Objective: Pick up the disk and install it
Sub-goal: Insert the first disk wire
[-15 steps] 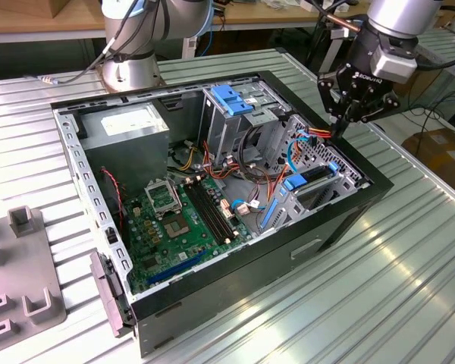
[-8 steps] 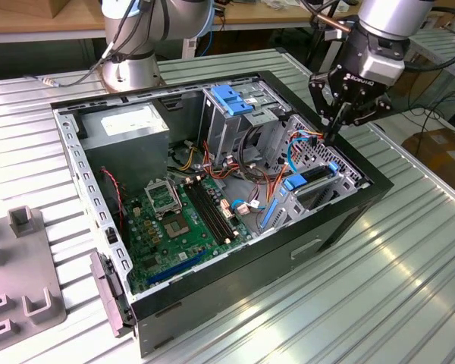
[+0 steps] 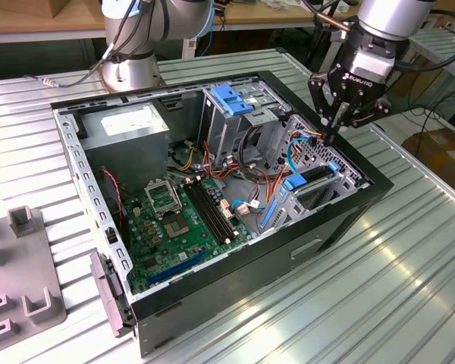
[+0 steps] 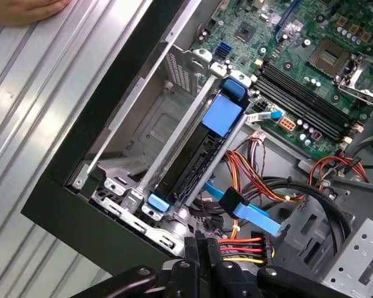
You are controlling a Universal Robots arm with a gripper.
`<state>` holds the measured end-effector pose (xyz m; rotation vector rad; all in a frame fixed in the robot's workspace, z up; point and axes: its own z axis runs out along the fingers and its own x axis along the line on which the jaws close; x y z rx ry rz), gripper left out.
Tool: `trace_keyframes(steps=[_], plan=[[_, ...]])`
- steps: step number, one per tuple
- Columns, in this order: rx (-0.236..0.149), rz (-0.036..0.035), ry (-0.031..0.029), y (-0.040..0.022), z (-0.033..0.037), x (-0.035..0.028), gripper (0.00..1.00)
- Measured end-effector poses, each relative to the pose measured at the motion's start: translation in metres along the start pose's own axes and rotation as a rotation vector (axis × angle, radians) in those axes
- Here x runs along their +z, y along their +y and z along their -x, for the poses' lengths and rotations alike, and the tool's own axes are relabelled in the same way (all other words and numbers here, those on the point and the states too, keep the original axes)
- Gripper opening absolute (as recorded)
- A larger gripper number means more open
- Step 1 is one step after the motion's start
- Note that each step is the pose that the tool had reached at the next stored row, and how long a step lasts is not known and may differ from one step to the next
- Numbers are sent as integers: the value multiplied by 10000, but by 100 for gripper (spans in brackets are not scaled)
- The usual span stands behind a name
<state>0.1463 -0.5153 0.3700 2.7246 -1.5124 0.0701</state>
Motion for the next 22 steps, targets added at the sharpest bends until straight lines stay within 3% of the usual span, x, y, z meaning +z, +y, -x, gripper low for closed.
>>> trace_keyframes(steps=[12,18,22], plan=[[1669,84,-1,3,3,22,17],[3089,157,0,4,4,38,17],[3165,162,0,56,37,40,17]])
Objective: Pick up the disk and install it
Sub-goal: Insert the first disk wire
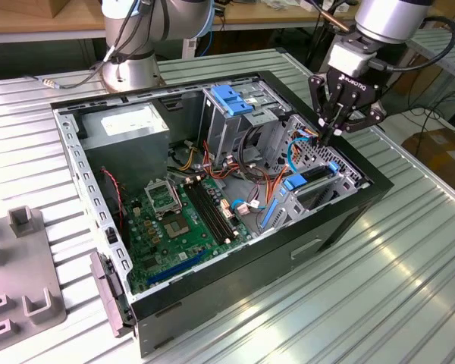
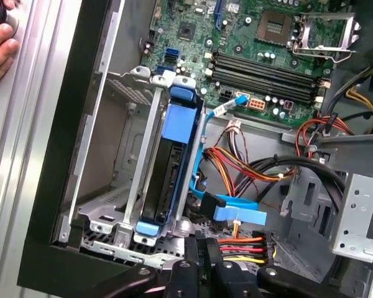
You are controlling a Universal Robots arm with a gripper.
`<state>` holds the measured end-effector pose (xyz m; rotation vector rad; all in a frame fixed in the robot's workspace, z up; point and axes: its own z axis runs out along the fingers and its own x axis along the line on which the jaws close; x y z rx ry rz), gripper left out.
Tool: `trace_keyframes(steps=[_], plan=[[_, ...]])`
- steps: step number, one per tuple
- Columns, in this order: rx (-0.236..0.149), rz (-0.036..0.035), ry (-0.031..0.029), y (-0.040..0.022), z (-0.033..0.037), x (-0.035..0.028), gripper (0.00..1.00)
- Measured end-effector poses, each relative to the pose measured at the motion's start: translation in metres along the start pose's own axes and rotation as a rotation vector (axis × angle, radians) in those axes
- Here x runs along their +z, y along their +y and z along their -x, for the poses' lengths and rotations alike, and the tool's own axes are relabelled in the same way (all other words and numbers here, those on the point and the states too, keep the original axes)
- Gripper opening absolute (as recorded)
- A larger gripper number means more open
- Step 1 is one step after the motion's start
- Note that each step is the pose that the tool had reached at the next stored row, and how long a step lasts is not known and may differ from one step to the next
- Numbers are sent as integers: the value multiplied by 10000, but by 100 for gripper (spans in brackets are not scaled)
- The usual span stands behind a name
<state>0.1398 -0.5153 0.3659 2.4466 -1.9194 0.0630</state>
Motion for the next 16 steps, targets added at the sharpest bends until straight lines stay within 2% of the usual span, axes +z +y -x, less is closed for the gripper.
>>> trace_keyframes(steps=[2,4,7,10,13,15,16], plan=[[21,1,0,41,10,0,17],[161,8,0,49,11,0,17],[715,37,1,50,13,4,17],[1611,82,0,49,13,15,17],[1976,108,-5,51,8,23,17],[2084,124,-45,54,-5,26,17],[2090,119,-98,60,-31,31,17]])
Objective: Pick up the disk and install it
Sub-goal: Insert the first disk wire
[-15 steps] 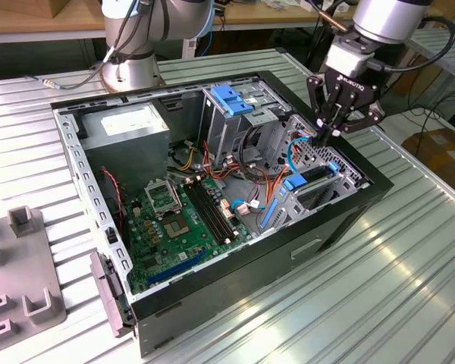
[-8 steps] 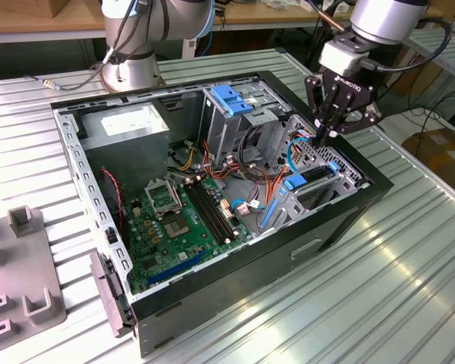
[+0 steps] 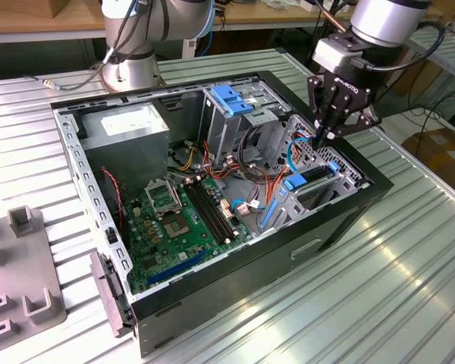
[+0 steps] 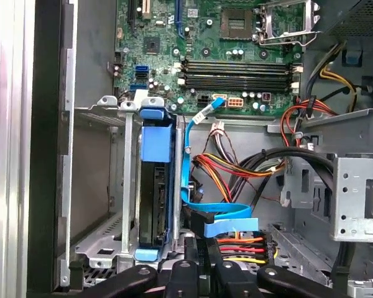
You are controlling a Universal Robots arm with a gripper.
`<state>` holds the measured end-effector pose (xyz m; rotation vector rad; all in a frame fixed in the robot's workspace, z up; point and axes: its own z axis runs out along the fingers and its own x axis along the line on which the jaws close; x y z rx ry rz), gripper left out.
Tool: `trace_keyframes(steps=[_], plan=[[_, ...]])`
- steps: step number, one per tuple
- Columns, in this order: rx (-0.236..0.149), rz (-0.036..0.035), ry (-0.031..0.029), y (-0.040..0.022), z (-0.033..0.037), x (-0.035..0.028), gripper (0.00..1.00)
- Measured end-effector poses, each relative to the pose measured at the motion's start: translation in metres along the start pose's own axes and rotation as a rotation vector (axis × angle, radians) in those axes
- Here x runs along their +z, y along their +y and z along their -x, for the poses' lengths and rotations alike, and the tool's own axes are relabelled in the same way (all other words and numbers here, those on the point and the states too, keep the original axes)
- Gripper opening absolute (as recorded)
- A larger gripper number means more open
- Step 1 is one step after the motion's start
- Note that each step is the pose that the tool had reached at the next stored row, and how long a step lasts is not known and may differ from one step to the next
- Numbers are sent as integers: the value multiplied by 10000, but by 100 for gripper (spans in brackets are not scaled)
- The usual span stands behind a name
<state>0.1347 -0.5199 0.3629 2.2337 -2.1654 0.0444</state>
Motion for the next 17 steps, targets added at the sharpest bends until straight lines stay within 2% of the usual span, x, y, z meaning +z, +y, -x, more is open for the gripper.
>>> trace_keyframes(steps=[1,4,5,6,7,8,9,17], plan=[[0,0,-29,1,-30,3,17],[0,-1,-53,3,-94,6,17],[0,-3,-118,3,-102,7,17],[0,-7,-251,4,-109,6,17],[0,-13,-433,5,-122,8,17],[0,-15,-524,6,-143,10,17],[0,-16,-558,7,-172,14,17],[1,-16,-548,33,-248,28,17]])
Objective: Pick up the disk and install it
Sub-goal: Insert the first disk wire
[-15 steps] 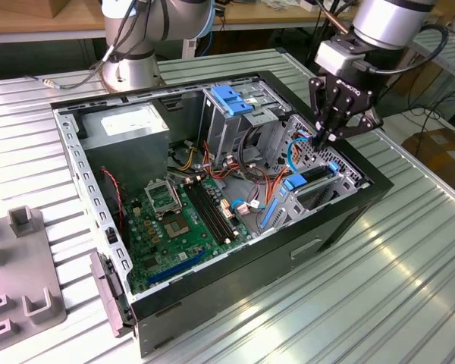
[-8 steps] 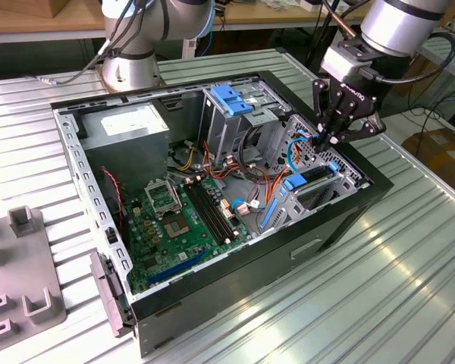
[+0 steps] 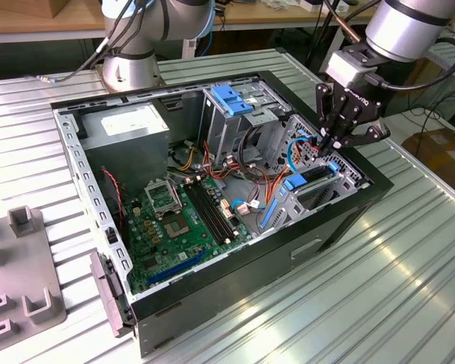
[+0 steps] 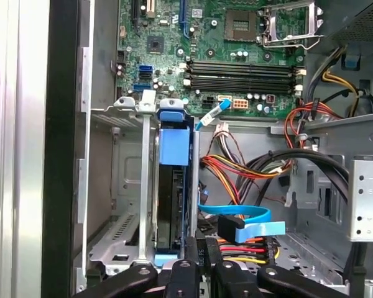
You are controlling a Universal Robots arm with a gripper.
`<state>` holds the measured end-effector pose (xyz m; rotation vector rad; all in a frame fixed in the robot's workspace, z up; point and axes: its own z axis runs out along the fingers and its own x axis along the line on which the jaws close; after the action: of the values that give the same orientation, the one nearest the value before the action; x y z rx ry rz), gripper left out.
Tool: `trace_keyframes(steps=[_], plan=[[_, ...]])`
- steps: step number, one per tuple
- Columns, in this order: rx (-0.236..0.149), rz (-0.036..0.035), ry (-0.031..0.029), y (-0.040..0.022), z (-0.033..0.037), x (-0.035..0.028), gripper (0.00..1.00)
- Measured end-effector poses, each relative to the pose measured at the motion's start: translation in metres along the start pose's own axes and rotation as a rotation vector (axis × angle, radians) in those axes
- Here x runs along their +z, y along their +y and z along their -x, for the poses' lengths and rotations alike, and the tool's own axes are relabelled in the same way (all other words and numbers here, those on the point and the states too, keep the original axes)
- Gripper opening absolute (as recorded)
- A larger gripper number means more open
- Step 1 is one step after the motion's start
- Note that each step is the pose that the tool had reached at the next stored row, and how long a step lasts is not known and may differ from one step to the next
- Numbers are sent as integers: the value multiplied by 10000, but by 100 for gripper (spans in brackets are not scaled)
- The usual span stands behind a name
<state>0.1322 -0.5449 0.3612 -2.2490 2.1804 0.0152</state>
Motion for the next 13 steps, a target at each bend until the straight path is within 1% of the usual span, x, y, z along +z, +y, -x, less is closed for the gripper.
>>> trace_keyframes(steps=[1,3,5,6,7,10,11,13], plan=[[0,0,-1,5,-14,4,17],[-1,0,1,14,-66,10,17],[0,0,-2,32,-82,15,17],[-31,1,-1,76,-120,45,17],[-124,2,1,93,-133,62,17],[-123,2,1,102,-134,115,17],[-59,1,0,104,-134,120,17],[-46,1,-1,104,-134,124,17]])
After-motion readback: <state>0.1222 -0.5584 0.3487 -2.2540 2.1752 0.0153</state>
